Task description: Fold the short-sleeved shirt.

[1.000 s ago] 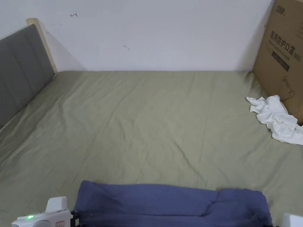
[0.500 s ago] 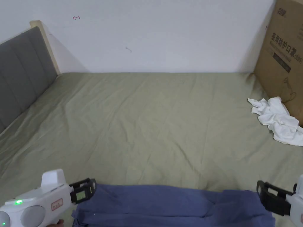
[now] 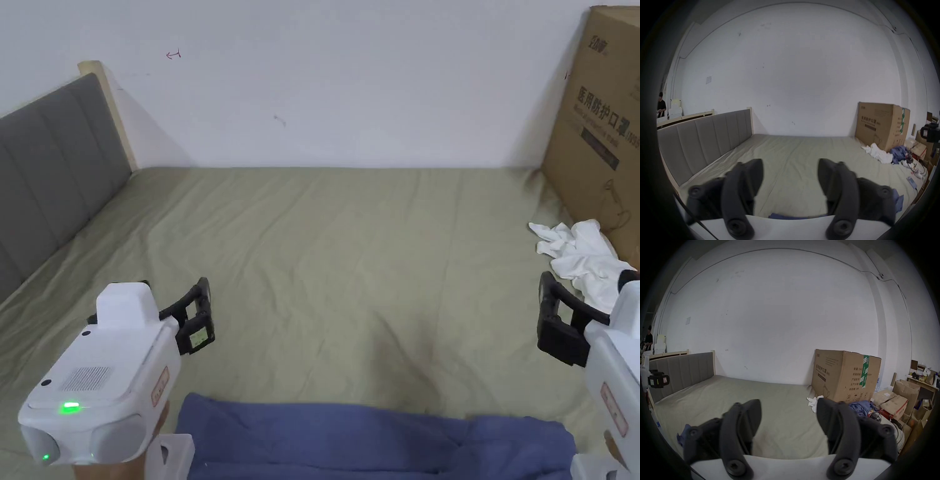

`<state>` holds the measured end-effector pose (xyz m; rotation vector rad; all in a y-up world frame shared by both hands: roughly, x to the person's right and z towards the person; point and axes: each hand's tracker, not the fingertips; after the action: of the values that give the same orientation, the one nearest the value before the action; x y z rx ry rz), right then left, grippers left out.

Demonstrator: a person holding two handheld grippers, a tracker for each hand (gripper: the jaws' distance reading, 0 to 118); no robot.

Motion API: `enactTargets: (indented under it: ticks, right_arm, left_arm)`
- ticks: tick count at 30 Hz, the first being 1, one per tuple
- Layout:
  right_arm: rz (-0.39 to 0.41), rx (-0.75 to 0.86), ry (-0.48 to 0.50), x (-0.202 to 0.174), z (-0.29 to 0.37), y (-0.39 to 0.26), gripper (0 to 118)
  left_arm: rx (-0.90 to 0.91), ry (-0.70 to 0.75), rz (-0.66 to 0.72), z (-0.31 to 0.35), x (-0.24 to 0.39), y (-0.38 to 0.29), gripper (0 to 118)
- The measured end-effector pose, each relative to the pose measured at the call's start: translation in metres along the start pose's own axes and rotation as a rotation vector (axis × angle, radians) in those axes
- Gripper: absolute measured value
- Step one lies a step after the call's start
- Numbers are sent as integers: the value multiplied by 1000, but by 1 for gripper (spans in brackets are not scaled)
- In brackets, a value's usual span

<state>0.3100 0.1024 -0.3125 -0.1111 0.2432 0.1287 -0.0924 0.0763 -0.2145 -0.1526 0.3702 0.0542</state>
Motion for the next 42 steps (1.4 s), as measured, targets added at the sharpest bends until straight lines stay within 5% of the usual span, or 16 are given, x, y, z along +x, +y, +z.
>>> enactTargets:
  ticks: [3,4,12,33,36,40,42]
  right_arm:
    - [-13,2,5,-6,-2,-1,32]
    - [-15,2,0,-5,-4,-2,1]
    - [-11,-1,12,-7,-5,-3,0]
    - [14,-156,30,-24,-50,-31,0]
    - [19,-182,42,-29,-55,-36,0]
    - [22,-210,51,-33,-59,-45,0]
    - [19,-223,55,-33,-61,-48,0]
  left_arm:
    - [33,-10,-5,2,6,-3,19]
    - [37,-13,-2,2,7,-3,3]
    - [-48,-80,38,-11,-1,-2,0]
    - [-907,-385,427,-125,-168,-124,0]
    - [-966,-373,457,-132,-174,-142,12]
    - [-995,-366,418,-142,-174,-164,71]
    - [-1013,-372,423,-146,-171,-170,73]
